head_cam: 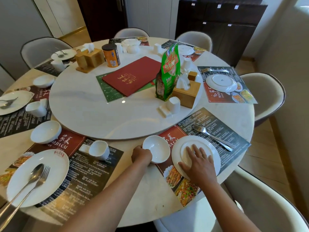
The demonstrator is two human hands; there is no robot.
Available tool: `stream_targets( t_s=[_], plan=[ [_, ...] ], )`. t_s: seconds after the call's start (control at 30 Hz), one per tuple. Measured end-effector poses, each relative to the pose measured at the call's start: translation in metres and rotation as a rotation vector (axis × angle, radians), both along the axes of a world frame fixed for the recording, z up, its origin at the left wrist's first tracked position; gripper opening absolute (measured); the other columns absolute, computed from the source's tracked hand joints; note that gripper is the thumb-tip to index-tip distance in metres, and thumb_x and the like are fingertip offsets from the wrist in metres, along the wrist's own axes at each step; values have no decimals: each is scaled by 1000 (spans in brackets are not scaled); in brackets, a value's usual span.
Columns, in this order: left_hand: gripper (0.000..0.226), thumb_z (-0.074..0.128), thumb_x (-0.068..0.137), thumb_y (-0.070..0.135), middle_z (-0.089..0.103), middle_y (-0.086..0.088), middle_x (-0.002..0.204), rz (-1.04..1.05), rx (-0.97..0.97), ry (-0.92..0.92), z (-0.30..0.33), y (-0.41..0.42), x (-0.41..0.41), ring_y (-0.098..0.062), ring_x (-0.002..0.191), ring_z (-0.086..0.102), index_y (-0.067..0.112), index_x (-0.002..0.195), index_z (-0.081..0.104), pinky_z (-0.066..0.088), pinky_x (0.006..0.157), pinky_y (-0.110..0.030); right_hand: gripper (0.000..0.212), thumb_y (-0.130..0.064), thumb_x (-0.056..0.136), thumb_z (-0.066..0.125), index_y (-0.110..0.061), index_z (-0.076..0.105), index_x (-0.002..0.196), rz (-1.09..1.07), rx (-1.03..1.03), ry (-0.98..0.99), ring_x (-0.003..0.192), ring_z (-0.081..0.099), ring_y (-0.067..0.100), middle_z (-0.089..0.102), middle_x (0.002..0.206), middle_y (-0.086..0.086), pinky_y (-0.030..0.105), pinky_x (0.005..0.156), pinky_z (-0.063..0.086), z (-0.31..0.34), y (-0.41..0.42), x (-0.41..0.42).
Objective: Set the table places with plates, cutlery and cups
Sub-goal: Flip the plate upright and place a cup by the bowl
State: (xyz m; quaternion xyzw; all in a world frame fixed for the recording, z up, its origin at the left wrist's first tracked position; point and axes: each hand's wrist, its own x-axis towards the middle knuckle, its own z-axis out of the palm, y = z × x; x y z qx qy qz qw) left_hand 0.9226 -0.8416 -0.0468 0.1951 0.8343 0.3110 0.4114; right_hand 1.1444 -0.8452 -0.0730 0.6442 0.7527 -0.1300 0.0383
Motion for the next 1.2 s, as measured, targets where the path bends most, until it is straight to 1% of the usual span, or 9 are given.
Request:
stream_targets(
  t_s=[0.2, 0.33, 0.47, 0.73, 0.8, 0.9, 1.03, 1.1, 1.2],
  plan=[
    [43, 45, 88, 4, 66, -13, 110, 58, 34, -66, -2, 4, 6, -33, 90, 66, 16, 124, 64, 60, 57, -35, 81, -73, 93, 33, -33, 10, 159, 6, -46, 7, 154, 5, 26, 3, 168, -2, 55, 121, 13, 7, 1, -2],
    [41, 47, 89, 2, 65, -11, 105, 31, 36, -34, 2, 7, 6, -27, 75, 65, 16, 123, 65, 64, 62, -41, 82, -72, 93, 35, -32, 8, 159, 8, -61, -7, 154, 4, 26, 0, 168, -1, 55, 121, 12, 9, 1, -3],
    [44, 50, 88, 1, 65, -14, 118, 30, 33, -17, 3, 9, 1, -33, 89, 66, 14, 129, 62, 64, 66, -44, 82, -71, 94, 34, -30, 7, 160, 16, -59, -9, 154, 4, 27, 0, 168, 0, 55, 120, 14, 8, 1, -4],
    [47, 51, 79, 21, 68, -9, 118, -24, 53, 73, -6, 5, -6, -34, 99, 65, 21, 124, 64, 61, 82, -43, 82, -71, 94, 34, -30, 6, 159, 16, -46, -7, 154, 5, 28, 1, 168, 0, 55, 120, 14, 8, 0, -4],
    [48, 53, 86, 24, 65, -8, 127, -62, 49, 134, 6, -3, -2, -33, 108, 63, 21, 134, 57, 54, 84, -35, 83, -72, 93, 35, -31, 7, 159, 12, -39, -4, 154, 5, 27, 2, 168, 0, 55, 120, 14, 8, 1, -4],
    [55, 56, 94, 29, 53, -9, 139, -105, 37, 304, 14, -19, 8, -32, 120, 56, 23, 146, 42, 50, 88, -39, 82, -72, 92, 37, -31, 12, 159, 1, -33, 8, 154, 9, 27, 7, 168, 0, 54, 120, 16, 6, 1, -3],
    [41, 62, 91, 25, 56, 0, 126, -379, 386, 648, 7, -47, 29, -23, 113, 53, 29, 132, 55, 53, 89, -40, 65, -64, 92, 49, -27, 44, 146, -153, 157, 184, 141, 38, 25, 42, 154, 2, 46, 112, 36, 6, -11, 3],
    [27, 58, 92, 23, 61, 6, 112, -627, 531, 652, 2, -52, 44, -19, 105, 55, 30, 118, 63, 54, 84, -38, 56, -59, 91, 55, -26, 55, 136, -249, 245, 232, 128, 48, 24, 52, 141, 1, 43, 102, 44, 4, -19, 12],
    [33, 53, 93, 27, 58, 6, 118, -949, 477, 554, 0, -53, 68, -17, 114, 50, 30, 125, 61, 49, 94, -34, 54, -56, 87, 62, -25, 57, 131, -342, 236, 259, 119, 51, 26, 54, 133, 2, 43, 94, 46, 2, -25, 26]
  ],
)
